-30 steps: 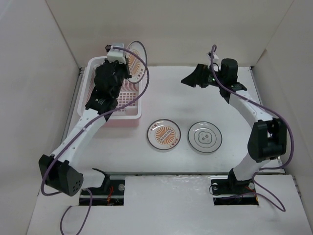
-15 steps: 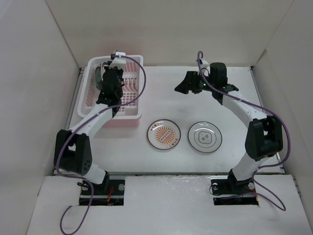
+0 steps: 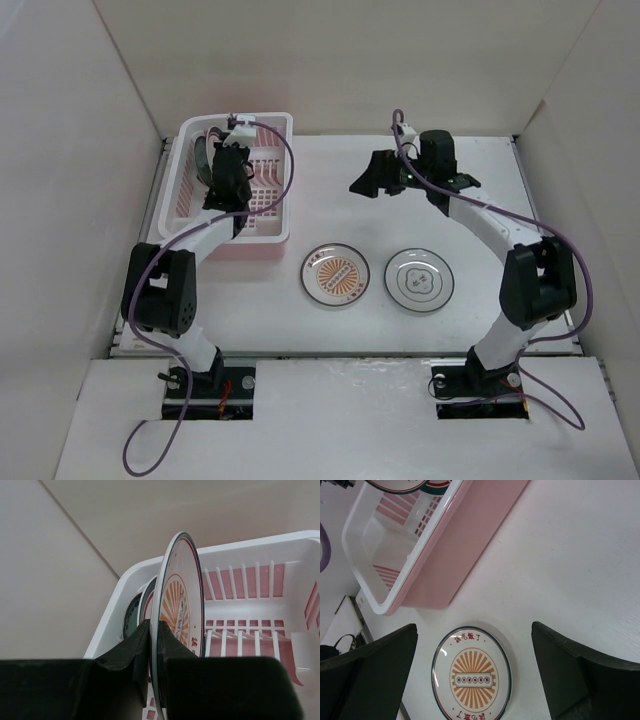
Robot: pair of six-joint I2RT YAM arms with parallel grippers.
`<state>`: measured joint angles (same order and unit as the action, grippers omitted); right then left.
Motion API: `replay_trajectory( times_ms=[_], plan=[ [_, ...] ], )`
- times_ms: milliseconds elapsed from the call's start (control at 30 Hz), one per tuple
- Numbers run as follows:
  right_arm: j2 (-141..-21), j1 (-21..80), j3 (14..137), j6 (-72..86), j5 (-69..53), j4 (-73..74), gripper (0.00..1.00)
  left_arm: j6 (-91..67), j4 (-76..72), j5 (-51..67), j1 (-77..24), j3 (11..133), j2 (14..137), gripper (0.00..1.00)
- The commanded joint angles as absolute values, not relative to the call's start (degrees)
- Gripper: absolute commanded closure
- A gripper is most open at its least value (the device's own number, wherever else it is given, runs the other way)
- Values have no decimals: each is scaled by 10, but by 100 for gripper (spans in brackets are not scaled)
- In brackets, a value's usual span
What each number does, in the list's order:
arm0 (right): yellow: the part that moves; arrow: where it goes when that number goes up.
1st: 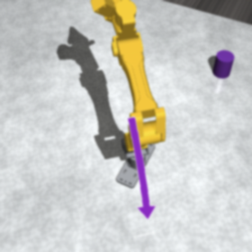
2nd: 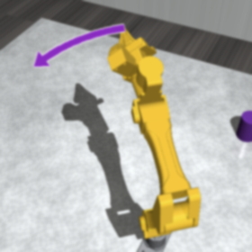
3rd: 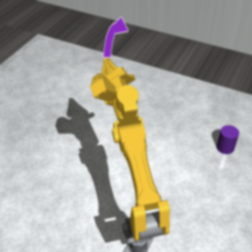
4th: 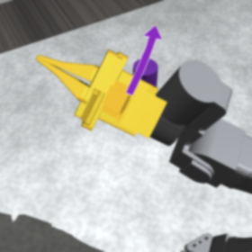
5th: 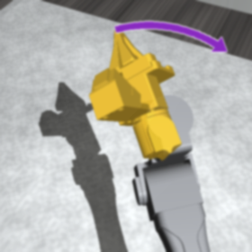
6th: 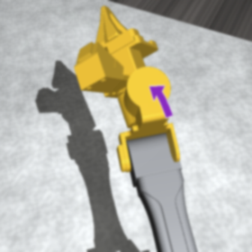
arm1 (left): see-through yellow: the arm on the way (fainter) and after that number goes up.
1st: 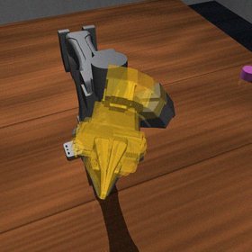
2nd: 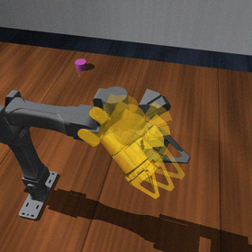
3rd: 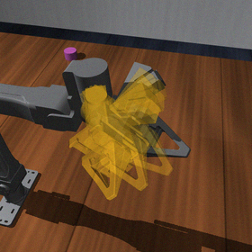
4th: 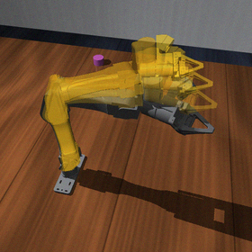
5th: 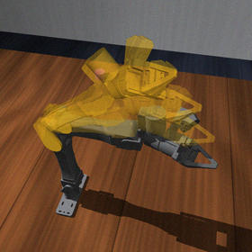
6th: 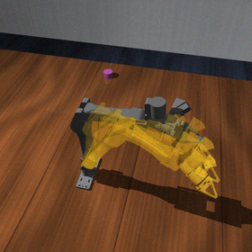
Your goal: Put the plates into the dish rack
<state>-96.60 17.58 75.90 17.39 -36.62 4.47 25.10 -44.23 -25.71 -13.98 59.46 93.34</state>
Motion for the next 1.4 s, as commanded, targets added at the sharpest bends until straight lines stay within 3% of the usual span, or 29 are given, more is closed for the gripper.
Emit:
replay_trajectory(
  times_ms=[0,733,1233,1367],
  plan=[
    [-953,184,752,157,-365,33,0,248,-516,-255,-131,594,938,100],
    [-964,189,752,152,-370,33,0,200,-502,-232,-115,612,997,100],
    [-969,200,752,152,-375,33,0,161,-457,-279,-110,652,1035,100],
    [-969,200,752,152,-375,33,0,155,-449,-279,-110,658,1035,85]
  ],
)
